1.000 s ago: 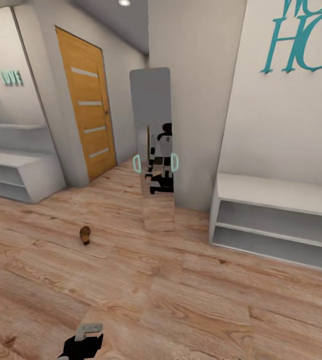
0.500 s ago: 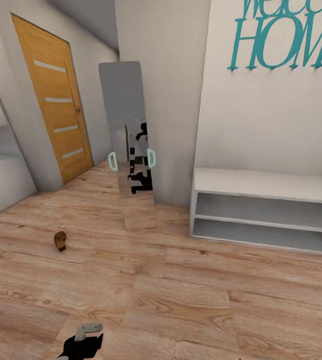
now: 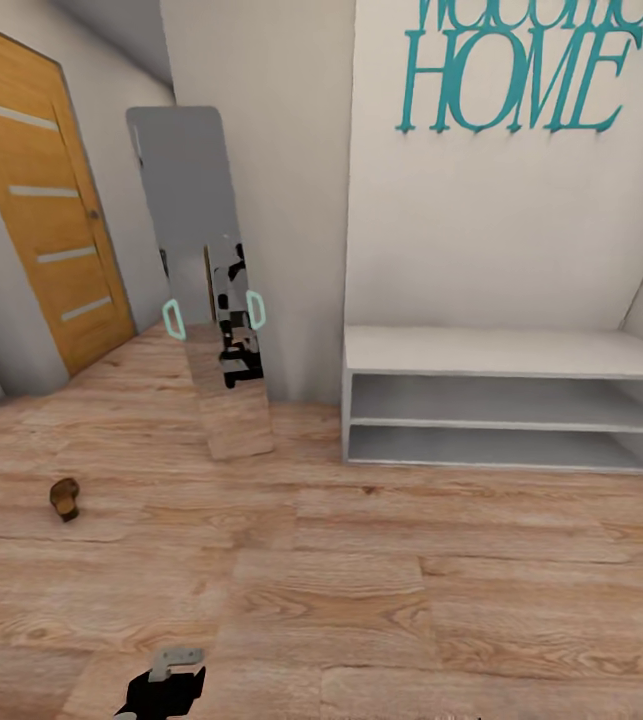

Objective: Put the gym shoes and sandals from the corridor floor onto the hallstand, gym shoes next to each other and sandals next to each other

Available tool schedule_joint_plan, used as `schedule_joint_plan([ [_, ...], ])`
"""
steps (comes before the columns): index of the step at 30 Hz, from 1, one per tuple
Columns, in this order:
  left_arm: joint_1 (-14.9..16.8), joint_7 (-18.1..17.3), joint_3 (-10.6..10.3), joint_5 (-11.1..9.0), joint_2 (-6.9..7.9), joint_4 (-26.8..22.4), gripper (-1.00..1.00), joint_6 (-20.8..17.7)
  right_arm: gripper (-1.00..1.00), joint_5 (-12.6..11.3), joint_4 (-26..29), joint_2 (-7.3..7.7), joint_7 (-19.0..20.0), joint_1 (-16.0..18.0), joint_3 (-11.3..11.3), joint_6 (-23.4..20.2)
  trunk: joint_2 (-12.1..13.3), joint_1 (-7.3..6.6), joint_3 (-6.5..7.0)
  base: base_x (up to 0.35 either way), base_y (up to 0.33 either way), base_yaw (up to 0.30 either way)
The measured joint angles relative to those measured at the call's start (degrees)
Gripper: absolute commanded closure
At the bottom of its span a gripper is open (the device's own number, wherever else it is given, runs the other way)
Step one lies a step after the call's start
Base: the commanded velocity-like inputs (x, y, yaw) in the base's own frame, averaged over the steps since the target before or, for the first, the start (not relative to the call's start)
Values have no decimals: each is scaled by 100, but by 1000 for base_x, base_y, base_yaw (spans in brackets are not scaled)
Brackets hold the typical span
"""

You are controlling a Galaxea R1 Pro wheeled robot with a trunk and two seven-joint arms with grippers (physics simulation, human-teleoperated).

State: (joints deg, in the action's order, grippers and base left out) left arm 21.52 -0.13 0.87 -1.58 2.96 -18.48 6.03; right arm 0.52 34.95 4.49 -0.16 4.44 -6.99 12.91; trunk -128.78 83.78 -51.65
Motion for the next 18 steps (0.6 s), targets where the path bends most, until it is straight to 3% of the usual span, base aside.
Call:
schedule_joint_plan([
  [18, -3, 28, 2, 0, 5, 0, -100, 8, -100, 2, -3, 0, 3, 0, 0, 0, 0, 0, -73, 0, 0, -283],
])
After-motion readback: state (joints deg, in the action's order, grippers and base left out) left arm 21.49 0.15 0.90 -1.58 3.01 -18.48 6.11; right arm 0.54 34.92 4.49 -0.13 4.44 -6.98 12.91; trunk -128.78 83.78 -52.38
